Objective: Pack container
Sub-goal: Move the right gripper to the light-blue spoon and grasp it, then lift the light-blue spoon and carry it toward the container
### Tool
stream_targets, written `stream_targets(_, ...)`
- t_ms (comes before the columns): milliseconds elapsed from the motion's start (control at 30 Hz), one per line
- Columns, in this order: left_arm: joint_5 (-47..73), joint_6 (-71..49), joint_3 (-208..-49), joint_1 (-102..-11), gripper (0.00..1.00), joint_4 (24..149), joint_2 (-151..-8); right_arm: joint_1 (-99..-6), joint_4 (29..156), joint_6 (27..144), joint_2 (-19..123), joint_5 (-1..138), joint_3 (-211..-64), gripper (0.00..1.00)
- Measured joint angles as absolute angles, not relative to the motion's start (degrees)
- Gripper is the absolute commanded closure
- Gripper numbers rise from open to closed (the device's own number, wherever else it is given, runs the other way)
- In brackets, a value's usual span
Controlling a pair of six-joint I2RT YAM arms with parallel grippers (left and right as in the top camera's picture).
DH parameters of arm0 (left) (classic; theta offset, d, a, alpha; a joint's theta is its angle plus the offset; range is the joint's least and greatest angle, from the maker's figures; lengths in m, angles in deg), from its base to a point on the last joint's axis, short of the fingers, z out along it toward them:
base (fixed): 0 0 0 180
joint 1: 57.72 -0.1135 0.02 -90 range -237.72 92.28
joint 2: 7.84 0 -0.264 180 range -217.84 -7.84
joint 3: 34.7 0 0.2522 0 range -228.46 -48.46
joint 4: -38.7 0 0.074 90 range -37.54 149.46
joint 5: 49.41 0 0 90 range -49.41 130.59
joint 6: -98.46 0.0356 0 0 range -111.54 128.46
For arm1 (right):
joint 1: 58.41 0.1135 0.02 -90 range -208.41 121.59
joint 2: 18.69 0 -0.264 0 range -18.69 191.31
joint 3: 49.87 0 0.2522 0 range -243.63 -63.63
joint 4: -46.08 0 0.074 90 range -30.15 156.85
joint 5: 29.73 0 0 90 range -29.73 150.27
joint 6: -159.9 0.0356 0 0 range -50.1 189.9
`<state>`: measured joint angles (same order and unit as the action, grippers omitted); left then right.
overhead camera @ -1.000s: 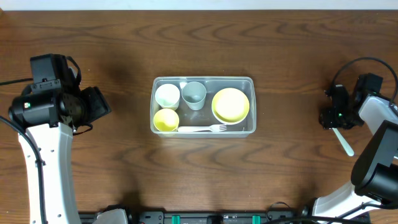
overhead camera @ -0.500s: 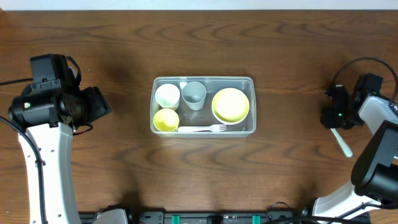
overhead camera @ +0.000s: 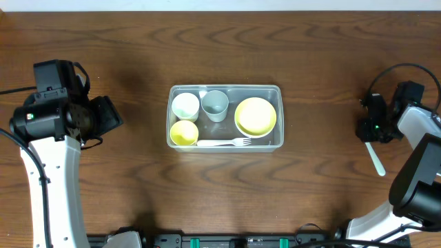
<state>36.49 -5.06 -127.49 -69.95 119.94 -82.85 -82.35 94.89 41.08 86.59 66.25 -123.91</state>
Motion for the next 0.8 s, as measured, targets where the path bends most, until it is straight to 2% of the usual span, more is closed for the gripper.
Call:
stream_targets(133, 36.5, -5.1, -127.5, -69.9, 0.32, 119.9, -82.8, -82.4, 94.6, 41.2, 86.6, 66.3, -123.9, 0.99)
stream_targets(467, 36.5, -5.1, -127.5, -69.9, 0.32, 119.9, -82.8, -82.2, 94.3, 45.1, 85.7, 67.8, -123.9, 0.99)
stream_targets(600, 36.5, -5.1, -127.5, -69.9, 0.32, 119.9, -82.8, -80.4, 96.1, 46.4, 79.8, 70.1, -125.2, 0.99)
stream_targets(733, 36.5, -5.1, -127.5, -69.9, 0.32, 119.9, -82.8, -73.9, 100.6, 47.0, 70.3, 72.6, -131.3, 0.99)
stream_targets(800, 36.5, -5.1, -127.5, -69.9, 0.32, 120.0, -82.8, -67.8, 103.2, 47.2, 65.6, 73.4, -136.0, 0.99)
